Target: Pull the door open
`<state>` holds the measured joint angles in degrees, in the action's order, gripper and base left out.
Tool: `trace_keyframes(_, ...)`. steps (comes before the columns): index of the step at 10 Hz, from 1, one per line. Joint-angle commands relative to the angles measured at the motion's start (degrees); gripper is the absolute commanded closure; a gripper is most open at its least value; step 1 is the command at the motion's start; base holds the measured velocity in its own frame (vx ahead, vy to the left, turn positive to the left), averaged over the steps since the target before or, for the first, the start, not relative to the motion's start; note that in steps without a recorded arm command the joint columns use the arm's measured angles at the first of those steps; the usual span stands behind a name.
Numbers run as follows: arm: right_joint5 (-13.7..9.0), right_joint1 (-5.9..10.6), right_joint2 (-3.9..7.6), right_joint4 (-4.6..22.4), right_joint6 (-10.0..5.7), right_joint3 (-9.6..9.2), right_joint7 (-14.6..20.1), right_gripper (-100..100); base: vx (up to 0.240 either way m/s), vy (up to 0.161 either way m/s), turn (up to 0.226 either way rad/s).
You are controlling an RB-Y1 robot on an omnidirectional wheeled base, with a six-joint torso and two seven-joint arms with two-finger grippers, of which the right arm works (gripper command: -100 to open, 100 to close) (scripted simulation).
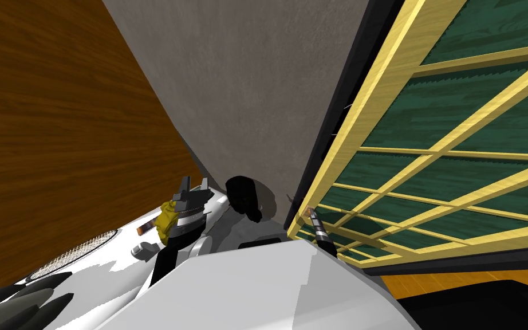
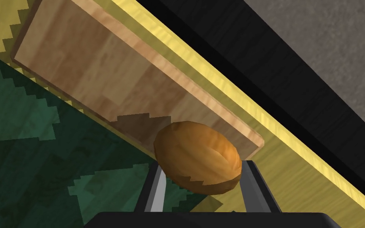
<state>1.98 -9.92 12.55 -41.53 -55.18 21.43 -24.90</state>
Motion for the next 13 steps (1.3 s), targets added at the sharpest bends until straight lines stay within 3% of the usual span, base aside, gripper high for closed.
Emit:
trace_keyframes(1,-0.8,0.43,-0.17,0.7,0.0,-0.96,2.86,100,-0.041,-0.008,0.01)
trace_keyframes(2,-0.8,0.43,-0.17,0.7,0.0,-0.96,3.02,100,-0.031,-0.01,0.016)
trace_keyframes(6,-3.28,1.36,0.21,1.27,0.21,-2.95,9.59,100,-0.046,-0.013,0.024)
trace_keyframes(9,-4.11,1.67,0.33,1.47,0.28,-3.61,12.54,100,-0.032,-0.008,0.009)
trace_keyframes(13,-6.74,2.66,0.73,2.07,0.51,-5.7,19.31,100,-0.047,-0.015,0.023)
